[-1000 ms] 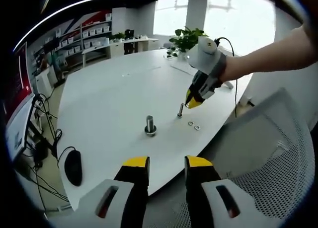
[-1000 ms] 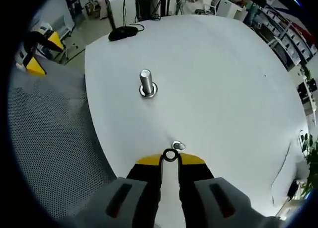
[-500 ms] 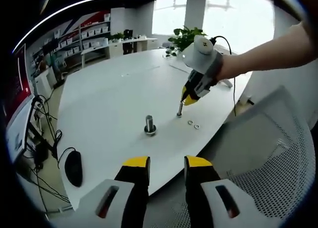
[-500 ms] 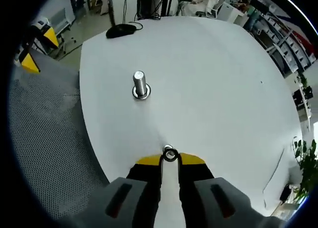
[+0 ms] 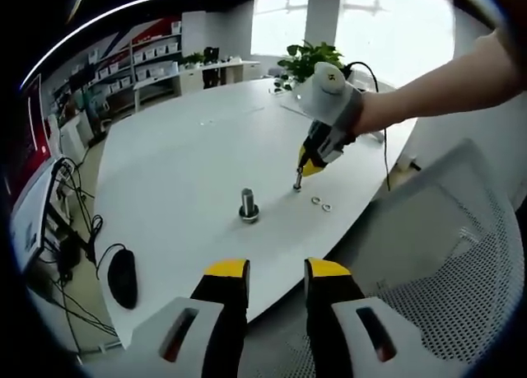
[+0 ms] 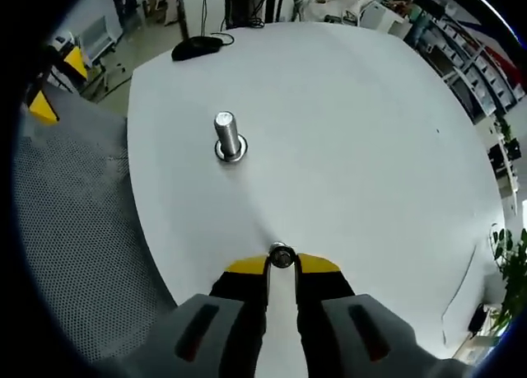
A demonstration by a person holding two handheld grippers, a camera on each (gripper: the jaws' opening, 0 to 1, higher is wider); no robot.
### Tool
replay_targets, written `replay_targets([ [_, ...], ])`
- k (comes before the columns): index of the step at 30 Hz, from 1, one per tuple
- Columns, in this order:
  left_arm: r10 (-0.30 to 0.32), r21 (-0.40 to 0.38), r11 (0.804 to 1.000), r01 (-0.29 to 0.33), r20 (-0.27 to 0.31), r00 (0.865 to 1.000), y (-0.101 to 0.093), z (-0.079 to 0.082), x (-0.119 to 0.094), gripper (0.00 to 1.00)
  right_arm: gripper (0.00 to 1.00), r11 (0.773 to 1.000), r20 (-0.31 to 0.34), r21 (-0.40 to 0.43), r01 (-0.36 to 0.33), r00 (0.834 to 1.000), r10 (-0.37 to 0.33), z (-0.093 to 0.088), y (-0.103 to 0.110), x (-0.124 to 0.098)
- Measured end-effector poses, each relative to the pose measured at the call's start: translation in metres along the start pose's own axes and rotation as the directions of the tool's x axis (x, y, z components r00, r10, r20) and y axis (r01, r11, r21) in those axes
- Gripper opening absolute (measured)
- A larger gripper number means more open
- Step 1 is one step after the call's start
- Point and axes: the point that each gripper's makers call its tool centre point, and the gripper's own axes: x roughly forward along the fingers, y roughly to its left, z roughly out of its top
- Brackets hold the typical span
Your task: Place the washer onto the threaded stud by aligning its center hole with the stud, sliding it down to the base, and recovering from edge contact or off-axis alignment until the washer reaches the visible bottom stop.
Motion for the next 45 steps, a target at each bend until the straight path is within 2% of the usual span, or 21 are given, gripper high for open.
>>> replay_targets([
  [6,0.008,-0.001,1.0,-0.008,-0.004,1.0,0.002,-0.001,0.0,0.24,0.14,1.0,-0.036,0.003,-0.016,0.999,0.016,-0.007,0.0,0.016],
  [17,0.013,0.002,1.0,-0.013,-0.013,1.0,0.002,-0.003,0.0,0.24,0.14,1.0,-0.085,0.02,-0.024,0.996,0.026,-0.02,-0.006,0.033],
  [27,0.014,0.001,1.0,-0.014,-0.016,1.0,0.003,-0.003,0.001,0.24,0.15,0.999,-0.082,0.037,-0.027,0.996,0.03,-0.02,-0.009,0.034],
  [35,0.013,0.001,1.0,-0.013,-0.017,1.0,0.002,-0.004,0.0,0.24,0.2,0.999,-0.077,0.048,-0.023,0.997,0.026,-0.018,-0.011,0.034],
  [45,0.007,0.002,1.0,-0.007,-0.014,1.0,0.001,-0.003,0.001,0.24,0.22,0.998,-0.089,0.061,-0.019,0.996,0.024,-0.028,-0.01,0.026],
])
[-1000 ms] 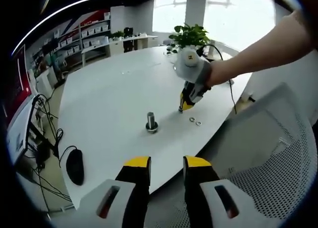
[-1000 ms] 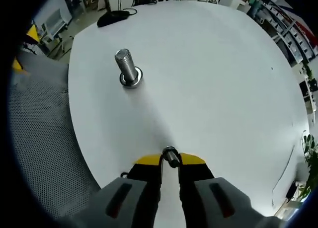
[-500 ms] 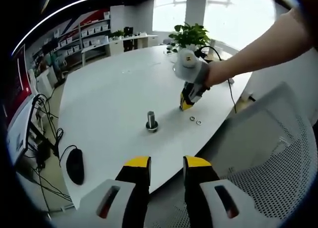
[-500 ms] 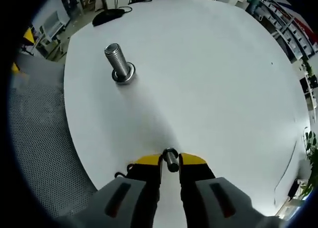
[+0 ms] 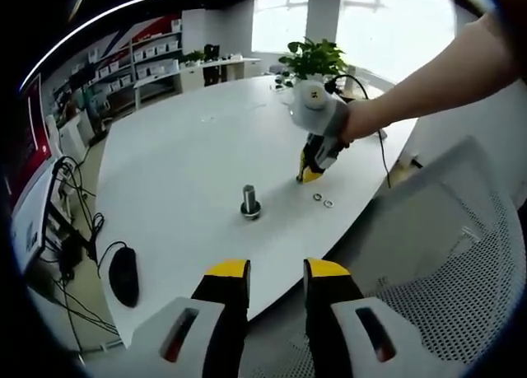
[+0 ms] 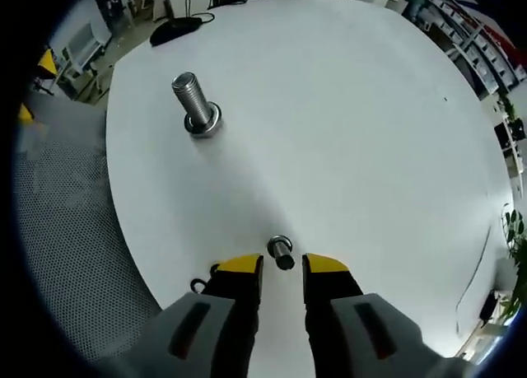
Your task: Place the washer onto the threaded stud by aligning its center hole with the stud, sliding it down to the base, and recovering from edge contact or off-axis alignment until the washer reaches the visible bottom stop.
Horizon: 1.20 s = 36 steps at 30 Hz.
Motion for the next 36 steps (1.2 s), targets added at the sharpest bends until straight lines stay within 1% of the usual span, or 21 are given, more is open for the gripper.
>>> replay_targets([
  [5,-0.005,0.0,1.0,0.005,-0.003,1.0,-0.001,-0.001,0.0,0.24,0.23,1.0,-0.015,0.029,-0.011,1.0,0.011,-0.01,0.006,-0.002],
  [9,-0.007,0.002,1.0,0.007,-0.002,1.0,-0.002,0.0,0.0,0.24,0.23,0.999,-0.02,0.042,-0.027,0.999,0.028,-0.016,0.017,-0.001],
  [12,-0.006,0.002,1.0,0.006,-0.002,1.0,-0.001,-0.001,0.0,0.24,0.24,0.986,0.026,0.15,-0.078,0.997,0.075,-0.014,0.034,0.002],
  [13,-0.006,0.002,1.0,0.006,-0.001,1.0,-0.001,-0.001,0.0,0.24,0.24,0.984,0.025,0.156,-0.08,0.997,0.077,-0.016,0.036,0.002],
  [15,-0.006,0.004,1.0,0.006,-0.002,1.0,-0.001,-0.001,0.0,0.24,0.24,0.985,0.02,0.151,-0.08,0.997,0.078,-0.018,0.041,0.003],
  [17,-0.009,0.006,1.0,0.009,-0.004,1.0,-0.002,-0.001,0.0,0.24,0.25,0.986,0.009,0.141,-0.089,0.996,0.089,-0.021,0.05,0.005],
  [18,-0.008,0.006,1.0,0.009,-0.004,1.0,-0.002,-0.001,0.0,0.24,0.26,0.988,0.018,0.131,-0.08,0.997,0.078,-0.02,0.051,0.004],
  [20,-0.008,0.004,1.0,0.008,-0.003,1.0,-0.001,-0.001,0.0,0.24,0.29,0.984,0.027,0.155,-0.086,0.996,0.082,-0.019,0.052,0.004],
  [21,-0.008,0.003,1.0,0.008,-0.003,1.0,-0.001,-0.001,0.0,0.24,0.28,0.981,0.032,0.165,-0.098,0.995,0.093,-0.018,0.054,0.003],
  [26,-0.011,0.007,1.0,0.011,-0.005,1.0,-0.002,-0.001,0.001,0.24,0.28,0.984,0.017,0.153,-0.088,0.996,0.087,-0.021,0.057,0.002],
  [30,-0.008,0.007,1.0,0.008,0.002,1.0,-0.002,0.0,0.0,0.24,0.28,0.984,0.013,0.15,-0.092,0.996,0.091,-0.027,0.066,0.002],
  [31,-0.007,0.006,1.0,0.007,0.003,1.0,-0.002,0.0,0.0,0.24,0.28,0.988,0.027,0.13,-0.08,0.997,0.077,-0.026,0.065,0.001],
  [33,-0.008,0.008,1.0,0.008,0.002,1.0,-0.002,0.0,0.0,0.24,0.28,0.988,0.021,0.131,-0.075,0.997,0.073,-0.028,0.067,0.001],
  [36,-0.008,0.013,1.0,0.008,-0.001,1.0,-0.002,-0.001,0.0,0.24,0.28,0.992,0.029,0.108,-0.058,0.998,0.055,-0.029,0.068,0.001],
])
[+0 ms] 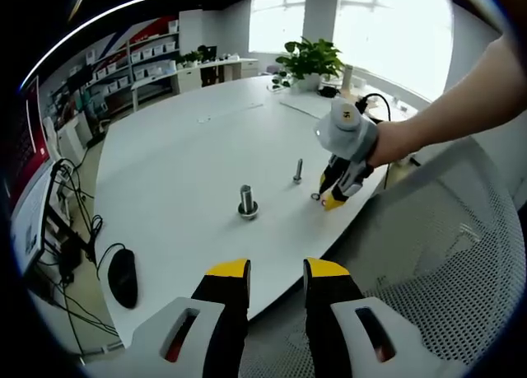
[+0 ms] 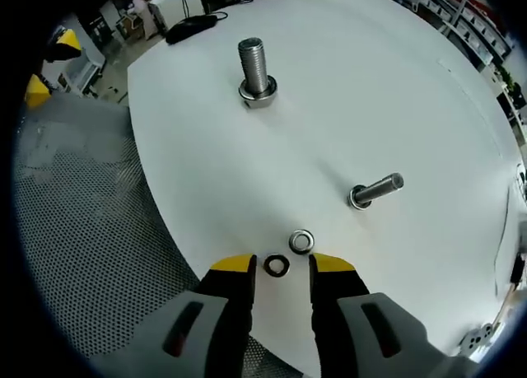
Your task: Place the washer onto the threaded stud by aligning its center hole with the stud, sliding it down to the base, and recovering from edge contact or off-axis alignment until the washer reaches the visible bottom stop.
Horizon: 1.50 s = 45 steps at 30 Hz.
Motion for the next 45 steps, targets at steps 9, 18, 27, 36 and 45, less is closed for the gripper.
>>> replay_targets([
  [9,-0.003,0.001,1.0,0.003,0.005,1.0,0.0,0.001,0.0,0.24,0.17,0.999,0.021,-0.053,0.005,1.0,-0.004,-0.005,0.001,-0.002],
  [18,-0.007,0.004,1.0,0.007,0.006,1.0,-0.001,0.002,0.0,0.23,0.15,0.99,-0.053,-0.14,-0.03,0.998,0.022,-0.005,0.0,0.0],
  [27,-0.008,0.004,1.0,0.008,0.004,1.0,-0.001,0.002,0.0,0.23,0.16,0.944,-0.213,-0.315,-0.094,0.977,0.026,-0.007,0.001,0.0],
  [36,-0.008,0.003,1.0,0.008,0.011,1.0,-0.001,0.003,0.0,0.23,0.18,0.904,-0.154,-0.399,-0.156,0.983,0.101,-0.01,0.003,-0.003],
  [45,-0.008,0.004,1.0,0.008,0.007,1.0,-0.001,0.003,0.0,0.23,0.16,0.901,-0.11,-0.416,-0.125,0.99,0.086,-0.009,0.002,-0.002],
])
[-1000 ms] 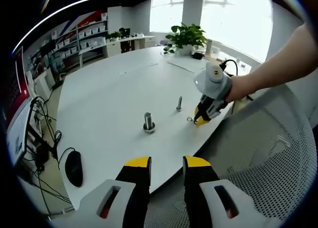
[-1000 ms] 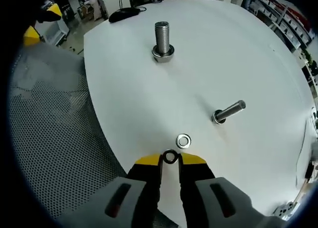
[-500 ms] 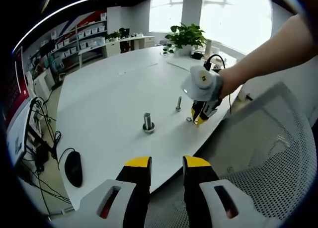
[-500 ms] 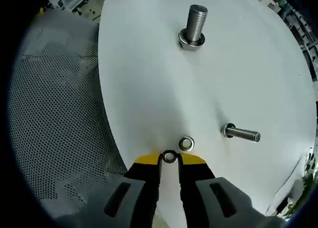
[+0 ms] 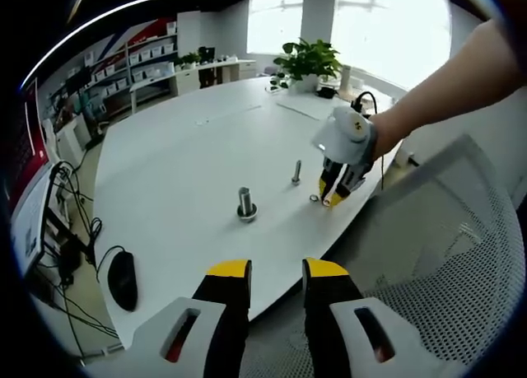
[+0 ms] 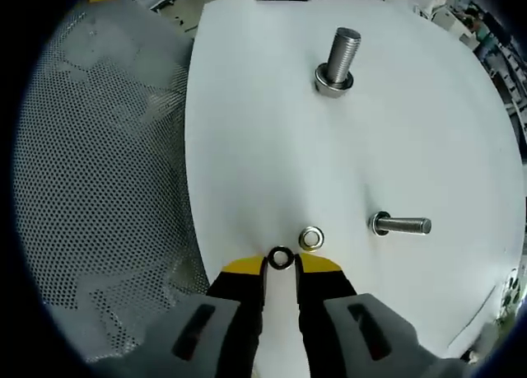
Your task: Place the washer onto the threaded stud by aligning its center hole with the stud, sliding it down to the base, and recovering from edge contact or off-axis alignment until the washer reaches the visible bottom stop.
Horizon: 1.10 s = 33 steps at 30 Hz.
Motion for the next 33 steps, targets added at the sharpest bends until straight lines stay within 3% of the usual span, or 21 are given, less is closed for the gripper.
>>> replay_targets([
  [4,-0.003,0.006,1.0,0.004,-0.005,1.0,-0.001,0.0,0.0,0.22,0.15,0.998,0.003,0.053,0.016,1.0,-0.016,0.0,-0.003,0.001],
  [12,-0.002,0.007,1.0,0.002,-0.002,1.0,-0.001,0.0,0.0,0.22,0.15,0.995,-0.042,0.074,0.065,0.997,-0.062,0.001,-0.001,0.002],
  [17,0.0,0.017,1.0,0.0,-0.004,1.0,-0.002,-0.001,0.0,0.22,0.15,0.985,-0.062,0.142,0.1,0.994,-0.092,0.0,-0.001,0.0],
  [24,-0.003,0.013,1.0,0.003,0.002,1.0,-0.002,0.0,-0.001,0.22,0.14,0.966,0.006,0.234,0.107,0.994,-0.111,-0.004,-0.003,-0.002],
  [27,-0.005,0.015,1.0,0.005,-0.001,1.0,-0.002,-0.001,-0.001,0.22,0.14,0.955,-0.013,0.272,0.116,0.993,-0.116,-0.011,-0.006,-0.004],
  [33,-0.007,0.015,1.0,0.007,0.003,1.0,-0.003,0.0,-0.001,0.22,0.14,0.927,0.048,0.355,0.124,0.988,-0.15,-0.005,-0.02,-0.018],
])
